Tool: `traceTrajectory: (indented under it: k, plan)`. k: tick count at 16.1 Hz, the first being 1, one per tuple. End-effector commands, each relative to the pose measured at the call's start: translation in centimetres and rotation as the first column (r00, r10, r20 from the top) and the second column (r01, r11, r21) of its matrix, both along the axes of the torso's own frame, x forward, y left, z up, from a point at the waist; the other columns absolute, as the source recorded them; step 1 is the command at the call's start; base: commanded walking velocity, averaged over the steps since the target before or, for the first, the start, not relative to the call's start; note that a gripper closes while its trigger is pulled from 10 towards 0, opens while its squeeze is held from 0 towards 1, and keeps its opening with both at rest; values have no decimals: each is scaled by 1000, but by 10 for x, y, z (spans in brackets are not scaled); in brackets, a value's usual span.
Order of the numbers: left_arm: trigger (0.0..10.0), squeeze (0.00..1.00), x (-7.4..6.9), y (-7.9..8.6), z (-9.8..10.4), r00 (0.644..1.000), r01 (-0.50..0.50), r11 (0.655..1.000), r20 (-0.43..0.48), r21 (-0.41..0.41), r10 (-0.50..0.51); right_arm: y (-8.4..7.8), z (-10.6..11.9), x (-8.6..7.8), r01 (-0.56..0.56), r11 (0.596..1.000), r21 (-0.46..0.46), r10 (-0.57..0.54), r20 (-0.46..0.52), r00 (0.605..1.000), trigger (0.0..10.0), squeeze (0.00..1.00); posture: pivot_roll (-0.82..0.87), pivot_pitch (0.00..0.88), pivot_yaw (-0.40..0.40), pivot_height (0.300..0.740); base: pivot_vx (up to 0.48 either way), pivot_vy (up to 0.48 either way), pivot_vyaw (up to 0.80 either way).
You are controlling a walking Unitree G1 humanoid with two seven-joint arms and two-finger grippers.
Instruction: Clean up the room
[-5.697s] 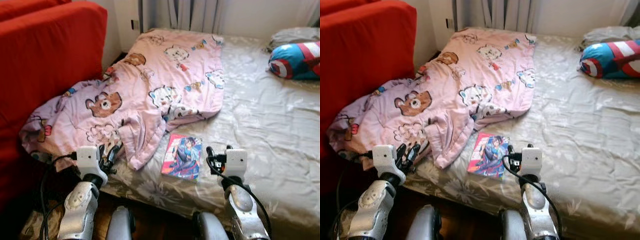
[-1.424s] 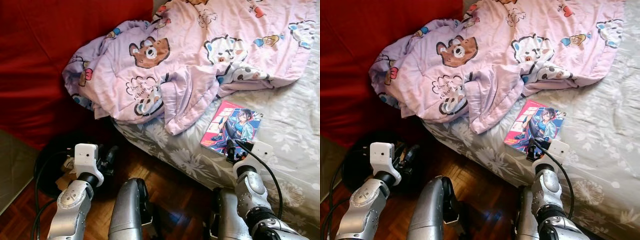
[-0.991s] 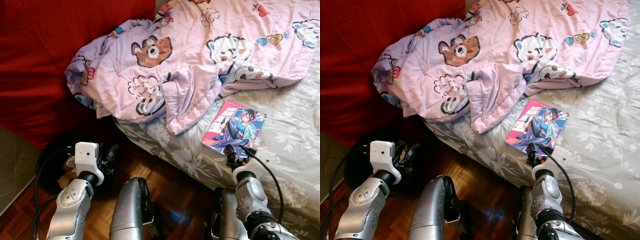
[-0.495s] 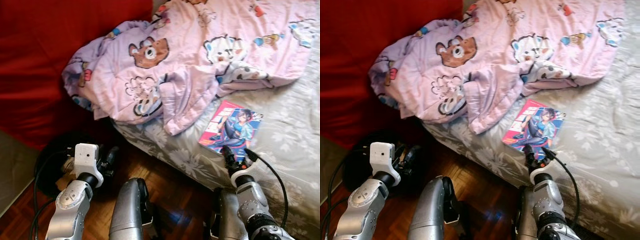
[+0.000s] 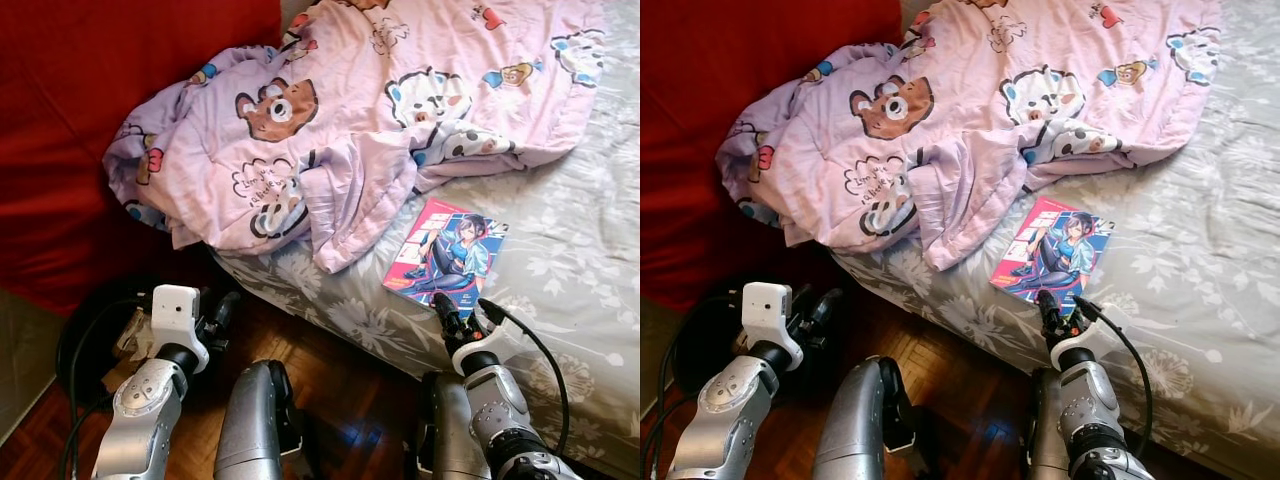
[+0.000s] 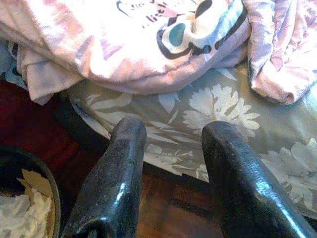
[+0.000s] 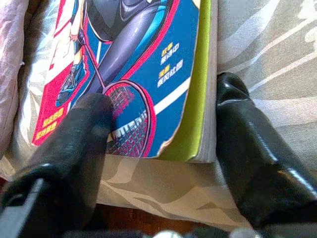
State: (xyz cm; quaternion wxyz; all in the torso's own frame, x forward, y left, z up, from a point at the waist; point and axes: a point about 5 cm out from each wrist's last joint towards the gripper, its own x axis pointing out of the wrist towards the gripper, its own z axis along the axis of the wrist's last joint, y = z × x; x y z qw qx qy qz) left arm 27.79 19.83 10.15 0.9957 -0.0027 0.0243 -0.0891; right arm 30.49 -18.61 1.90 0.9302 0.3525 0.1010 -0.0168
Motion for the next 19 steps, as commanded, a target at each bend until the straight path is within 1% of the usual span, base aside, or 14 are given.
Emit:
traceTrajectory:
  k: [1,3,6,7,8,11,13,14,16,19]
  plan:
    - [10000,0,-4,5,-6,999,-12,1000,-33,26,13,28,-22,-15,-96,995,26,98,-100,990,0,0,147,284,124,581,0,0,0]
    - [10000,0,-4,6,-6,999,-13,1000,-33,27,13,31,-20,-14,-112,993,23,114,-83,990,0,0,145,284,124,581,0,0,0]
    - [10000,0,-4,8,-7,999,-26,999,-33,20,26,33,-15,-10,-115,993,-19,114,-54,992,0,0,145,280,124,581,0,0,0]
    - [10000,0,-3,8,-7,999,-28,999,-32,20,28,35,-14,-10,-121,992,-20,120,-44,992,0,0,142,277,121,581,0,0,0]
    - [10000,0,-2,8,-7,999,-27,999,-31,21,27,36,-12,-9,-116,992,-41,115,-25,993,0,0,143,275,120,581,0,0,0]
    - [10000,0,-1,8,-7,999,-32,999,-31,21,33,30,-11,-11,-58,997,-57,58,-5,998,0,0,145,267,115,581,0,0,0]
    - [10000,0,1,9,-8,999,-42,999,-32,20,43,17,-14,-21,37,997,-62,-36,4,999,0,0,128,255,107,581,0,0,0]
    - [10000,0,1,8,-9,998,-44,999,-33,19,44,10,-18,-29,94,993,-70,-94,8,996,0,0,124,252,106,581,0,0,0]
    - [10000,0,3,6,-10,999,-43,999,-33,16,43,6,-21,-42,168,981,-98,-168,8,986,0,0,114,242,103,581,0,0,0]
    - [10000,0,5,6,-12,998,-43,999,-33,14,44,6,-28,-57,242,963,-115,-246,-25,969,0,0,109,225,94,581,0,0,0]
